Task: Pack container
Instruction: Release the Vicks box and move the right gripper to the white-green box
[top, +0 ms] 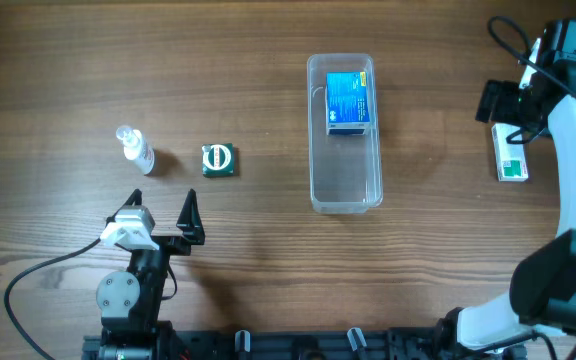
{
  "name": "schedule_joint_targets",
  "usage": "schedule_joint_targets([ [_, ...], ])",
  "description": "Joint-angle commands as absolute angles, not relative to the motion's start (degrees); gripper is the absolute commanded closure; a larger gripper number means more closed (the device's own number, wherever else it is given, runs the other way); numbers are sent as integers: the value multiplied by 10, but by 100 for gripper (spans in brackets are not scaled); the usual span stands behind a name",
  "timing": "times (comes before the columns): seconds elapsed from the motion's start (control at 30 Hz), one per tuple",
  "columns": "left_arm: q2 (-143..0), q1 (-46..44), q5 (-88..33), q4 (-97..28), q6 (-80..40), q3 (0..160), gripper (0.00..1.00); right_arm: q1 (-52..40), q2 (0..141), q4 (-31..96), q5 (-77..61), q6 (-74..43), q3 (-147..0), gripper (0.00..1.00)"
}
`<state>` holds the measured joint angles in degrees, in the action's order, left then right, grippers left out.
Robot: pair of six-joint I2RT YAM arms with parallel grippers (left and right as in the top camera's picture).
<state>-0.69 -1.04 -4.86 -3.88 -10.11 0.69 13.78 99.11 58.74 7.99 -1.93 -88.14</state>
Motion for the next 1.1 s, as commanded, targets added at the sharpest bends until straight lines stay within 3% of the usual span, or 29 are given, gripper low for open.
schedule_joint_targets([
  [0.0, -4, -6, -57, -39, -94, 3, 0, 141, 1009, 583, 86, 1, -876, 0],
  [0.47, -4, -6, -58, -39, -94, 3, 0, 222, 1082, 542, 34, 151, -876, 0],
  [1.07, -4, -6, -57, -39, -94, 3, 0, 230, 1192, 527, 18, 181, -876, 1],
])
